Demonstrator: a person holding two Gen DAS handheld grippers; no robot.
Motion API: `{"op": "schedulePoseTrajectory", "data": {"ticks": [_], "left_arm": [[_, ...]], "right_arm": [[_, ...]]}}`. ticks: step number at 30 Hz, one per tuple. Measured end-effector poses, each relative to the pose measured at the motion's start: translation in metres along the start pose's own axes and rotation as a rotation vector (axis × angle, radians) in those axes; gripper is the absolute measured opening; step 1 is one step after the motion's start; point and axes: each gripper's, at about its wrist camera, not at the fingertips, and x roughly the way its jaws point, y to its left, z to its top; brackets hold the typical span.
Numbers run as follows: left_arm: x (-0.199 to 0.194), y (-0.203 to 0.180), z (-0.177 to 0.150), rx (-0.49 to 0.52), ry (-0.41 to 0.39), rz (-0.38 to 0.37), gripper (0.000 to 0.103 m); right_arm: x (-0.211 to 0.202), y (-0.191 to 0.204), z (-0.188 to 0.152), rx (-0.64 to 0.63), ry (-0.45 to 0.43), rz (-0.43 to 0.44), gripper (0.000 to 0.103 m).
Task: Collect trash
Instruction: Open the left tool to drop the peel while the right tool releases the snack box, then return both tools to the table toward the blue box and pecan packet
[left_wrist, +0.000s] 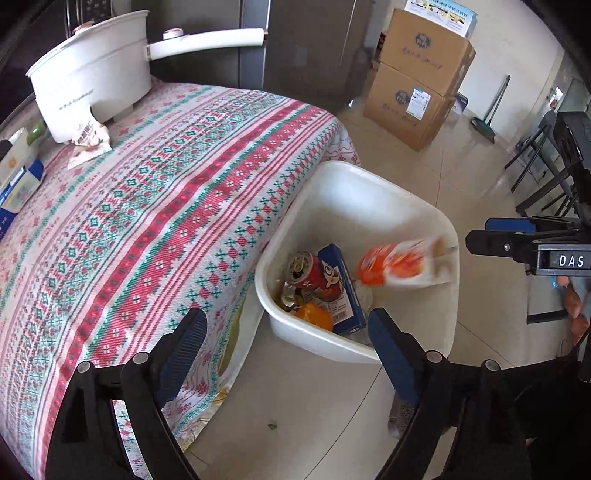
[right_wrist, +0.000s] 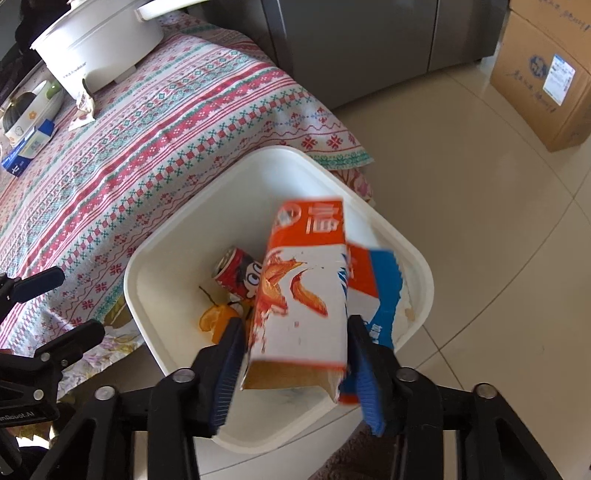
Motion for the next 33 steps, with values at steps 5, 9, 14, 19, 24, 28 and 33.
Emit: {"op": "schedulePoseTrajectory", "data": {"ticks": [5, 9, 14, 19, 24, 28, 33], "left_arm": [[-0.013, 0.016, -0.006, -0.024, -0.014, 0.029, 0.092], [-0.022, 0.032, -0.010, -0.044, -0.020, 0.060, 0.093], [-0.035, 0.058, -0.015, -0.095, -0.033, 0.095, 0.095], [-0.051, 0.089, -0.019, -0.136, -0.059, 0.141, 0.099], [-0.076, 0.129, -0.021, -0.171, -0.106, 0.224, 0.103], [-0.094, 0.174, -0.023, -0.223, -0.166, 0.293, 0.103], [-0.092, 0.238, -0.024, -0.299, -0.182, 0.405, 0.103]], "right_arm": [[-0.003, -0.002, 0.002, 0.034, -0.003, 0.006, 0.073], [-0.006, 0.006, 0.005, 0.039, -0.010, 0.009, 0.075], [-0.010, 0.024, 0.015, 0.025, -0.031, 0.015, 0.077], [-0.013, 0.049, 0.026, -0.002, -0.052, 0.027, 0.079], [-0.010, 0.078, 0.035, -0.043, -0.062, 0.034, 0.080], [-0.004, 0.103, 0.045, -0.089, -0.069, 0.040, 0.081], [0.009, 0.133, 0.067, -0.117, -0.089, 0.065, 0.085]]}}
